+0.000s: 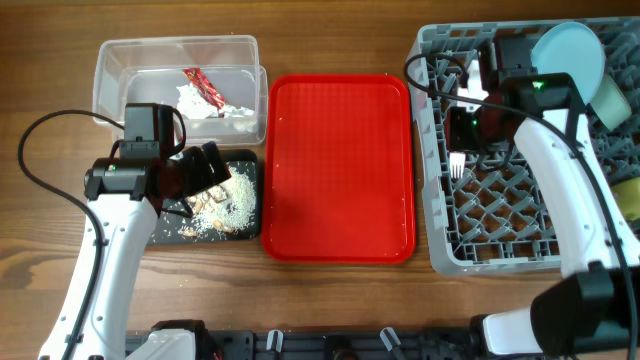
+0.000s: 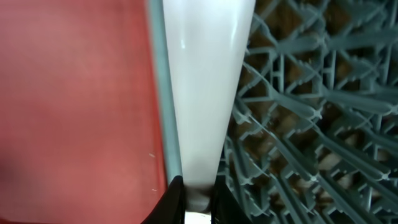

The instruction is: Sort waste into correct bins and load items into the dishwasher rack

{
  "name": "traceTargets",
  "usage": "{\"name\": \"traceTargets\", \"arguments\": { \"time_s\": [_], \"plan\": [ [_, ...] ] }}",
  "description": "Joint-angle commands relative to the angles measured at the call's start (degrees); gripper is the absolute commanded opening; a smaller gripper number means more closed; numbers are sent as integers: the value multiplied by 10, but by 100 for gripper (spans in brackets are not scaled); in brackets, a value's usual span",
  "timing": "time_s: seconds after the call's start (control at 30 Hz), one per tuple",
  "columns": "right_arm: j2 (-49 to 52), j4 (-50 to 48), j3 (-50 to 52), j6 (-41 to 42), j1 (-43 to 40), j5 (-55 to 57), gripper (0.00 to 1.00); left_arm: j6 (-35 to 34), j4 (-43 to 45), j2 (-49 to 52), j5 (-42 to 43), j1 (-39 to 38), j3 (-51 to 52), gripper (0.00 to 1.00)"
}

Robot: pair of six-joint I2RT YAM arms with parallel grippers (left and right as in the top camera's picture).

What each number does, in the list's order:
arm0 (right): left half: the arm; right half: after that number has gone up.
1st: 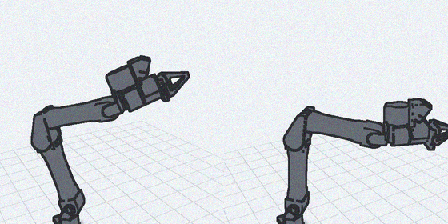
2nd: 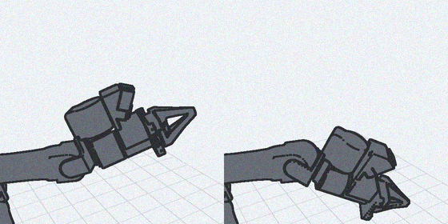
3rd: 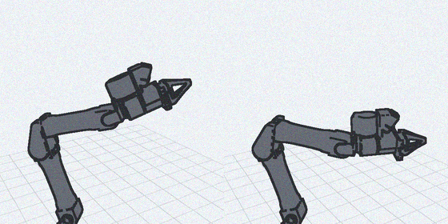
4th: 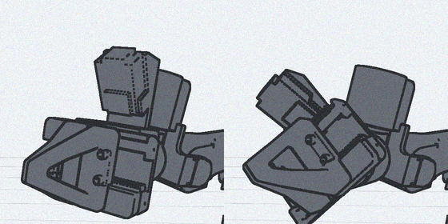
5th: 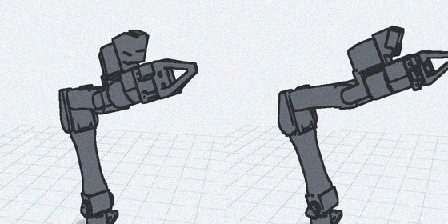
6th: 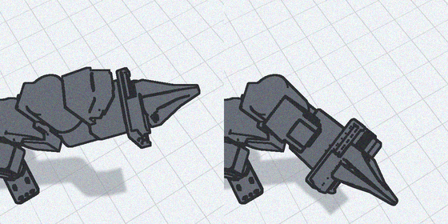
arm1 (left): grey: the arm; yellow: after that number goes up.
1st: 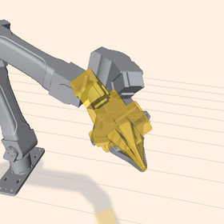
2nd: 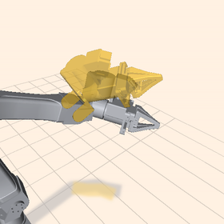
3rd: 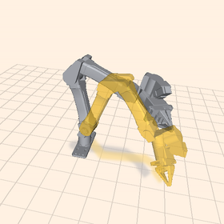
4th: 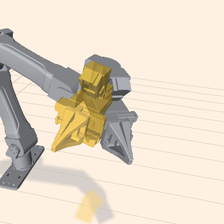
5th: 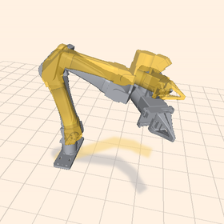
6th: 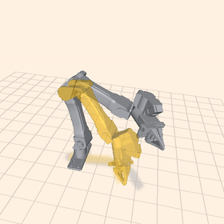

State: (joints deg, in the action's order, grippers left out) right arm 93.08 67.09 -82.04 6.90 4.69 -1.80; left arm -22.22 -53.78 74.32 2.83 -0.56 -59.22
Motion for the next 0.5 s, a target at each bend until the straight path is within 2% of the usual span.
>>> {"name": "traceTargets", "arguments": {
  "time_s": [0.0,0.07,0.13,0.23,0.27,0.3,0.33,0.37,0.43,0.47],
  "plan": [
    [42,-4,33,-28,-10,4,7,-8,1,0,-8,3,0,100],
    [59,-3,38,-54,-10,-19,12,-8,1,0,-8,3,0,100],
    [61,-4,38,-52,-10,-21,24,-8,1,0,-8,3,0,100],
    [44,-20,33,-2,-21,-25,34,-7,0,0,-7,3,0,100],
    [22,-47,27,-12,-31,-73,50,20,3,0,12,0,0,100],
    [5,-85,21,-43,-37,-151,73,40,17,0,44,-8,0,100],
    [-8,-124,20,-81,-38,-227,82,40,39,0,50,-25,0,100],
    [-10,-135,20,-88,-38,-239,86,46,61,1,50,-43,0,100],
    [-7,-93,20,-69,-38,-155,100,53,50,12,50,-69,0,100],
    [-7,-65,20,-45,-38,-110,100,54,18,21,48,-70,0,100]
  ]
}}
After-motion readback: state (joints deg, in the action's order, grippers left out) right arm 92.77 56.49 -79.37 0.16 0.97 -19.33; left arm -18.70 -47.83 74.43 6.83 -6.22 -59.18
